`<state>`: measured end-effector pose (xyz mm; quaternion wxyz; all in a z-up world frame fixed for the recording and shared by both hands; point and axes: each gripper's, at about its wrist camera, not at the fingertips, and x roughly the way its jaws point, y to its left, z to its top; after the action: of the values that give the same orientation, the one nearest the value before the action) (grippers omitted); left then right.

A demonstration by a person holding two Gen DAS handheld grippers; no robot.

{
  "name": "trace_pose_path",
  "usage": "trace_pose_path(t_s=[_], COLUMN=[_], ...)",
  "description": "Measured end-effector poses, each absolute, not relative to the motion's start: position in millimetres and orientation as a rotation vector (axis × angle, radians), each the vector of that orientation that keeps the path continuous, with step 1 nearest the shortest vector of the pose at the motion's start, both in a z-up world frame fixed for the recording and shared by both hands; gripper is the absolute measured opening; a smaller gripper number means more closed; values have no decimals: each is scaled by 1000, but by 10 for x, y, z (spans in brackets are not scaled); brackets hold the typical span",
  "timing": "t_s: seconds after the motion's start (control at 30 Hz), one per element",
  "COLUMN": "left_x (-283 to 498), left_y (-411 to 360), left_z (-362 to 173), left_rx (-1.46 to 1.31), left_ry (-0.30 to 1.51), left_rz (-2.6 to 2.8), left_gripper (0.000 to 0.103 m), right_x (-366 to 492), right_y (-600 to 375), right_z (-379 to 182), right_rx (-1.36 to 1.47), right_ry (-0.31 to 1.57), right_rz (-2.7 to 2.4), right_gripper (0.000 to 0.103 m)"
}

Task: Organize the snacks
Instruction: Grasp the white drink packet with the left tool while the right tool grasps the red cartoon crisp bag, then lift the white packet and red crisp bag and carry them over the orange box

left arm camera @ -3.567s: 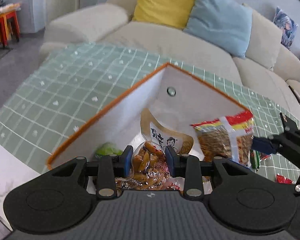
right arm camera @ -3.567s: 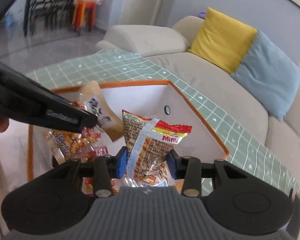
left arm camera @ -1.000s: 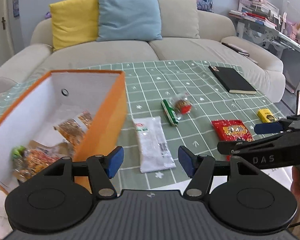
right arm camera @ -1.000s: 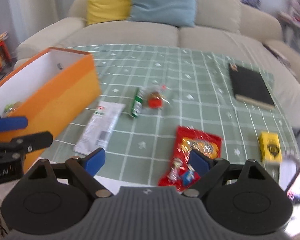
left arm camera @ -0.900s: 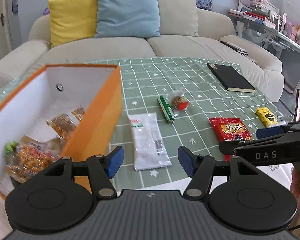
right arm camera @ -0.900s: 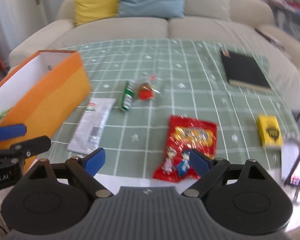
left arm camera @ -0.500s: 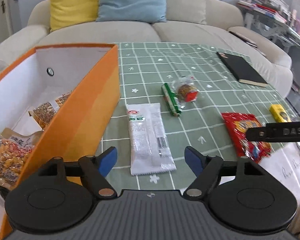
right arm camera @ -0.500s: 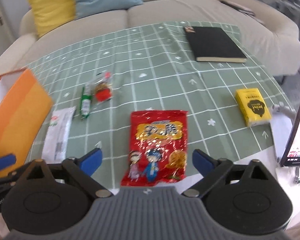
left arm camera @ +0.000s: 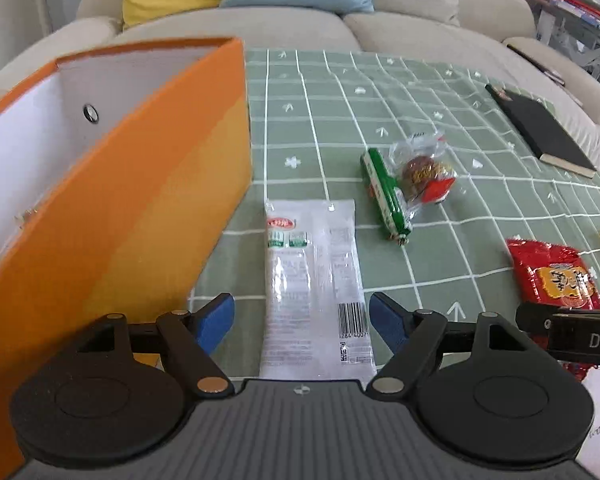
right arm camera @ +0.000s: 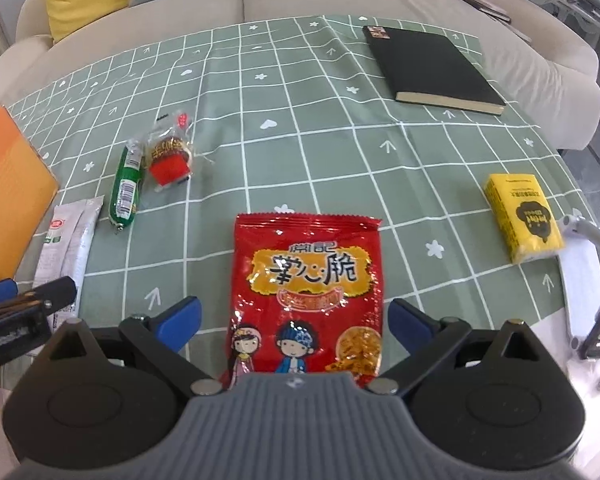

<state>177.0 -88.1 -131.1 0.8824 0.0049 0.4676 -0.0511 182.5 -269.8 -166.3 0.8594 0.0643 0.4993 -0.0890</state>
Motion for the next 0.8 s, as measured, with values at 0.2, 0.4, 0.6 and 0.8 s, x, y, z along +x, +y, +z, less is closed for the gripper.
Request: trace_pose_path(t_s=[0.2, 0.4, 0.6, 0.8], left_x=[1790, 1831, 1811, 1711], left_y=[-937, -940, -963, -954], left_z=[-1368, -1365, -1333, -1309], left_rx=[49, 41, 46, 46], left_ry=[968, 972, 965, 970], left_rz=[-91, -100, -130, -158], left_gripper=[94, 90, 61, 56], right_x=[1897, 1928, 1911, 1873], right_y=[-2669, -2610, -2521, -2417], right_z=[-1743, -1789, -1759, -1731], right_rx=[136, 101, 63, 46], right_ry=[1059, 1068, 1059, 1064], right_rz=[-193, -183, -141, -86], right_gripper=[96, 88, 75, 69])
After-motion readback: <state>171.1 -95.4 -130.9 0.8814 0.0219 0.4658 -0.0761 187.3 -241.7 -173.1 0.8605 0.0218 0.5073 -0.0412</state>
